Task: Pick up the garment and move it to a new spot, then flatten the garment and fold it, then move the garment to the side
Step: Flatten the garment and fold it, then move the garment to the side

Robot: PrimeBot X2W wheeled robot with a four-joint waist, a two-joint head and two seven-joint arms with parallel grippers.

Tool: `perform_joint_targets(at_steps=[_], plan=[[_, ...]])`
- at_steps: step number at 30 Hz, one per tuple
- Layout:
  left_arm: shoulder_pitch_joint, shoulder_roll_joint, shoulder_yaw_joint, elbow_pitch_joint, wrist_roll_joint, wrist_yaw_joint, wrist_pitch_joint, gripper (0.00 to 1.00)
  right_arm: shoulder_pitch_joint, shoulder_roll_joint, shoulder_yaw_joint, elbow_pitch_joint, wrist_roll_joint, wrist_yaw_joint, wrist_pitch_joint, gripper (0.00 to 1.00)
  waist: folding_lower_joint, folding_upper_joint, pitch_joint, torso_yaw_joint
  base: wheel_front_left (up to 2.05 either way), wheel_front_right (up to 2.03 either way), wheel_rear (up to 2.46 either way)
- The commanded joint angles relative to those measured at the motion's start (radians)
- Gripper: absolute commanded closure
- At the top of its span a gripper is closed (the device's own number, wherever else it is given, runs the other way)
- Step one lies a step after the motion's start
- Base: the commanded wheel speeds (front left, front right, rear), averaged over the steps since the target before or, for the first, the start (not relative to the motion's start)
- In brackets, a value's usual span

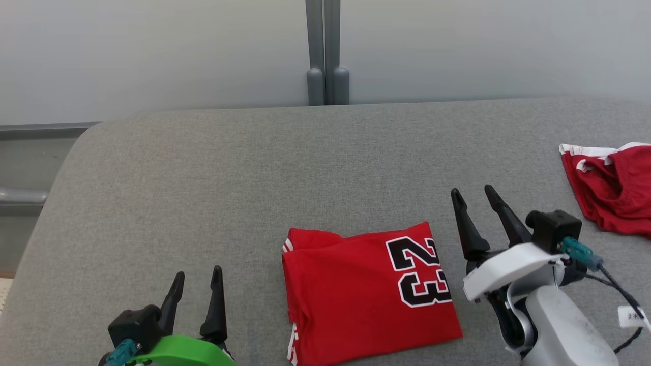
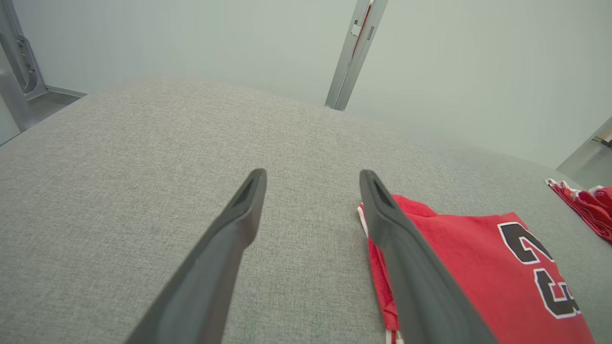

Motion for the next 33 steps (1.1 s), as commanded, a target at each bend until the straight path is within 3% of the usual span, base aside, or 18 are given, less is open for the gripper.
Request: perform_joint_targets(at_steps=[1,7,10,20,33], plan=[[0.003,-0.003,0.009,0.006,0.011,0.003,-0.013,0.00,0.049,0.019,-0.035,-0.040,-0.047,0.000,-0.003,0.00,0.0000,0.0000,-0.002,-0.005,0.00,0.00,0.00],[0.030,-0.023,0.041,0.029,0.043,-0.008,-0.035,0.00,0.194,0.084,-0.159,-0.182,-0.174,0.000,-0.003,0.00,0.0000,0.0000,-0.010,-0.014,0.00,0.00,0.00],[0.043,-0.031,0.059,0.035,0.059,-0.011,-0.039,0.00,0.243,0.099,-0.193,-0.212,-0.168,0.000,-0.003,0.00,0.0000,0.0000,-0.013,-0.016,0.00,0.00,0.00],[0.077,-0.072,0.126,0.041,0.131,-0.047,-0.039,0.00,0.307,0.107,-0.223,-0.271,-0.232,0.000,-0.003,0.00,0.0000,0.0000,-0.022,-0.019,0.00,0.00,0.00],[0.081,-0.105,0.163,0.062,0.182,-0.080,-0.039,0.00,0.305,0.107,-0.214,-0.257,-0.221,0.000,-0.003,0.00,0.0000,0.0000,-0.024,-0.019,0.00,0.00,0.00]])
